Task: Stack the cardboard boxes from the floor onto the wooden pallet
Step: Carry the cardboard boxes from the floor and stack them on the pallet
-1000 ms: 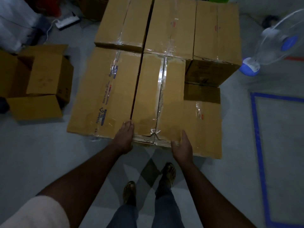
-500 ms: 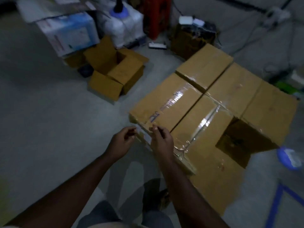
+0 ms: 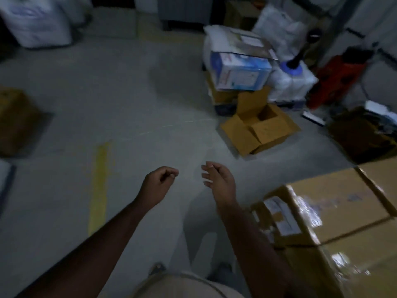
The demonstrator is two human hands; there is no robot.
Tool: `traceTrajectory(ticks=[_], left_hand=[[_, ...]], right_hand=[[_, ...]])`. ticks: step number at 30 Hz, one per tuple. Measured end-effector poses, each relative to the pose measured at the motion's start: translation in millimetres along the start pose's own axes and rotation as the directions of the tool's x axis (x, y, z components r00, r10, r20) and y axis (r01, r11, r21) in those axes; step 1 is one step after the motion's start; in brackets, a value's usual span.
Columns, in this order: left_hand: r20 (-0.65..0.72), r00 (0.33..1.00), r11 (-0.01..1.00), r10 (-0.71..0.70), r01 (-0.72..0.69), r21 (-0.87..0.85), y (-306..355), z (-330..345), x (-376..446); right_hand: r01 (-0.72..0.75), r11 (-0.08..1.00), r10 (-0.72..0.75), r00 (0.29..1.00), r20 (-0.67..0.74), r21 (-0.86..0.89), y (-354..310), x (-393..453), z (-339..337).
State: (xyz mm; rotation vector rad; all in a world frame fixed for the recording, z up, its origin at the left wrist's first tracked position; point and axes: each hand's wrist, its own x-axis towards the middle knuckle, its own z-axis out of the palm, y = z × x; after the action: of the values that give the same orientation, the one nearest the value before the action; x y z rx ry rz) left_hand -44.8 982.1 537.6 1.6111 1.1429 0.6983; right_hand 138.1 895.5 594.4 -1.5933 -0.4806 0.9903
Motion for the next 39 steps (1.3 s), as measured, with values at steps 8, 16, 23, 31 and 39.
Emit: traceTrajectory(ticks=[8,16,23,31,39], left_hand=[[-0.287,0.943,0.981,-0.168,0.129,-0.148,-75.8,-216.1,21.8],[-0.496,0.819,0.956,-0.289,0.219,-0.196,-143.9,-402.2,122.7],[-0.614,0.69,0.921,-0.383,0.34,-0.192,-168.1,-572.1,202.0],[-0.696,0.541,0.872,-0.472,0.404,-0.278,-255.3,-757.3,267.0],[-0.627,0.533,0.811,-0.567,0.493,-0.314,-423.0,-998.6,341.9]], right_hand=[[-0.153,0.985,0.172,0.911,0.376,-0.081,-8.9,48.4,235.1],[-0.198,0.963,0.268,0.784,0.559,-0.185,-2.4,150.3,487.4],[-0.16,0.945,0.318,0.648,0.692,-0.284,-43.5,210.2,725.8],[-0.097,0.908,0.396,0.511,0.763,-0.407,-24.6,229.9,975.4],[-0.26,0.835,0.536,0.578,0.615,-0.485,60.7,252.0,1232.7]])
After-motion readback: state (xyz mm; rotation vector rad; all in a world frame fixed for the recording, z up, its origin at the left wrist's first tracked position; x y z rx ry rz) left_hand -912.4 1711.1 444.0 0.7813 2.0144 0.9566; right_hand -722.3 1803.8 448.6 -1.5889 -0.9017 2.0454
